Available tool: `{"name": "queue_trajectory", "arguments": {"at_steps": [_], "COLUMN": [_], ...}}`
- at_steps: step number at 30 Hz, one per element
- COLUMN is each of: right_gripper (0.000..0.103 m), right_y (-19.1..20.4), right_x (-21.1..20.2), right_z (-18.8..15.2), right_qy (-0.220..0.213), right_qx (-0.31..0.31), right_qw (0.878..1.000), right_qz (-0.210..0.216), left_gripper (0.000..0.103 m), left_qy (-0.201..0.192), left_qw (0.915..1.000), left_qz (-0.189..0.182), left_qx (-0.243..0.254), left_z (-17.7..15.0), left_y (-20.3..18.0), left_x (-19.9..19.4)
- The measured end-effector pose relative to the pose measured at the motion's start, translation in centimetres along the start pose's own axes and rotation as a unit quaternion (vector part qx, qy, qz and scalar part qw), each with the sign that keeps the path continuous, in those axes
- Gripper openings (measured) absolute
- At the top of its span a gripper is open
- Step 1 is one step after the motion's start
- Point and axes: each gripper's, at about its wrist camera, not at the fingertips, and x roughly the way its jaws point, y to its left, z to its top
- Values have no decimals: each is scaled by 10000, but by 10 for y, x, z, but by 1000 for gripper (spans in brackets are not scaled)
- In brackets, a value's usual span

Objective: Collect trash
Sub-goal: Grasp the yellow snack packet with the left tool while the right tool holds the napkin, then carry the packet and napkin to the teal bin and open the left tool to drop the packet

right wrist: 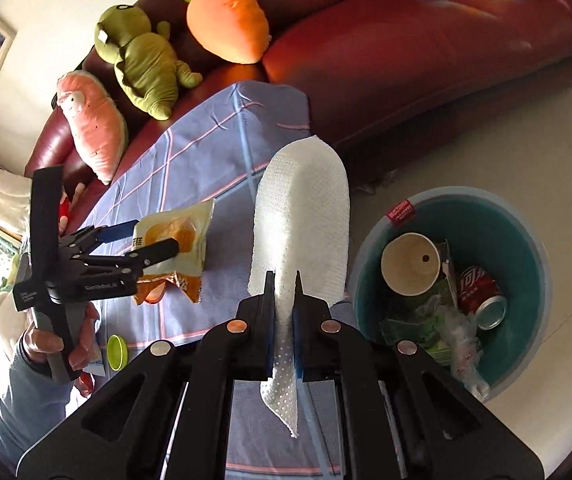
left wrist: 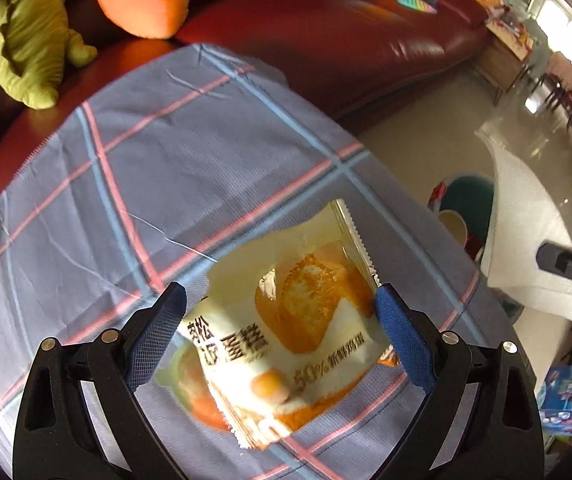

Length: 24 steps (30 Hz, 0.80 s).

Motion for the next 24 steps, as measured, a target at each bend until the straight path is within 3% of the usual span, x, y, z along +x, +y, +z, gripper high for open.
{"name": "queue_trajectory", "arguments": {"at_steps": [4, 8, 11, 15, 17, 24], "right_gripper": [7, 7, 7, 7, 7, 7], "right_y": [-9, -17, -20, -21, -21, -17], "right_x": [7, 11, 11, 9, 7, -3], "right_z": [1, -1, -4, -10, -13, -25], "right_qy": [40, 48, 50, 42, 38, 16], "right_qx": [74, 182, 216, 247, 240, 212], "right_qw": [10000, 9998, 9996, 9995, 9995, 9993], "right_qz": [50, 117, 151, 202, 224, 301], "left_gripper": [97, 96, 81, 73, 62, 56], "left_qy": [240, 115, 4, -142, -219, -209], "left_qw": [9995, 9993, 9993, 9992, 9992, 9992], "left_qz": [-216, -132, -204, -258, -249, -270], "left_qx": [70, 342, 325, 273, 214, -221], "left_z": [-16, -35, -44, -51, -57, -71], "left_y": [-14, -36, -44, -52, -55, -57], "left_x": [15, 14, 3, -17, -25, -34]}}
